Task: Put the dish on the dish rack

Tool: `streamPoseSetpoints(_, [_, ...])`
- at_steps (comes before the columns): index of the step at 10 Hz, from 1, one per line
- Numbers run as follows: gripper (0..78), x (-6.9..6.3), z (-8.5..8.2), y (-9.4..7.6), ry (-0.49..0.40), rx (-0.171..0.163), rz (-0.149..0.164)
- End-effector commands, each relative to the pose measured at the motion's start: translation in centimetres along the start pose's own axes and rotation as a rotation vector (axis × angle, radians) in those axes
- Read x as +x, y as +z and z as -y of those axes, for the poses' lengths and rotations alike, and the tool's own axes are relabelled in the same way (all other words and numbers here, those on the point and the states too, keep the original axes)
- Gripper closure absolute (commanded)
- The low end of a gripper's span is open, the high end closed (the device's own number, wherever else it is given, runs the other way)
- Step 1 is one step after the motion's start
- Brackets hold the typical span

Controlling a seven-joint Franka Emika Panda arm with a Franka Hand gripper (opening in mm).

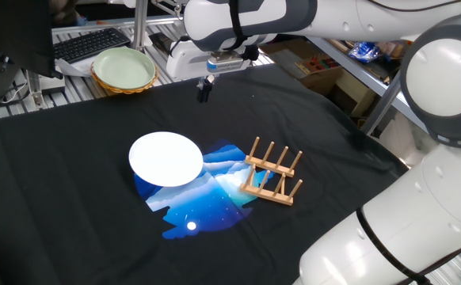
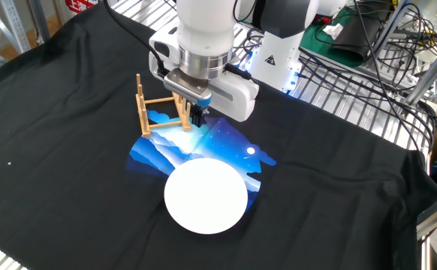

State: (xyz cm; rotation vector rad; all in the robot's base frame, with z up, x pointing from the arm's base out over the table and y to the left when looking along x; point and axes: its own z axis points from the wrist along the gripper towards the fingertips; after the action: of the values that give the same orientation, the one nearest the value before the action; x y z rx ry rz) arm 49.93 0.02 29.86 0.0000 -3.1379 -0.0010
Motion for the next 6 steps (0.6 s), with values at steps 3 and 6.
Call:
streamPoseSetpoints(3, [77.6, 0.00, 0.00, 0.00, 0.168, -0.037, -0.089])
streamPoseSetpoints(6, [77.6, -0.01, -0.01, -0.03, 0.169, -0.041, -0.092])
